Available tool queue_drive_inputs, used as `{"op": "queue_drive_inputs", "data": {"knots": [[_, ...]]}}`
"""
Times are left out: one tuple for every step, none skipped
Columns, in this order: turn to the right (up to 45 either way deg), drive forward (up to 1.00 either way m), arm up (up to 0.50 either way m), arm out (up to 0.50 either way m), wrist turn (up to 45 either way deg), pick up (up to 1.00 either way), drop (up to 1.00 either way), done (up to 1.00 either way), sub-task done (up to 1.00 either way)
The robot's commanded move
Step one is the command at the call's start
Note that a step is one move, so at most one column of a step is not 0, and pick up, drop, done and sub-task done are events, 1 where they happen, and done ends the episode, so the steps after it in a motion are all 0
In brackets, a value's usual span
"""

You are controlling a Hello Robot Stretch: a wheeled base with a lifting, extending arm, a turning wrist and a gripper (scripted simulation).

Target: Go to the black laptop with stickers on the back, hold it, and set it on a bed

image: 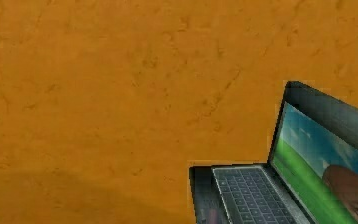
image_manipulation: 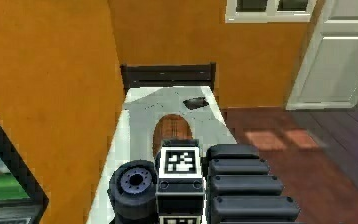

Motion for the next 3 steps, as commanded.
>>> {"op": "queue_drive_inputs", "data": {"knots": [[45.0,0.0,0.0,0.0,0.0,0.0,0.0,0.0,0.0],[45.0,0.0,0.0,0.0,0.0,0.0,0.0,0.0,0.0],[45.0,0.0,0.0,0.0,0.0,0.0,0.0,0.0,0.0]]}}
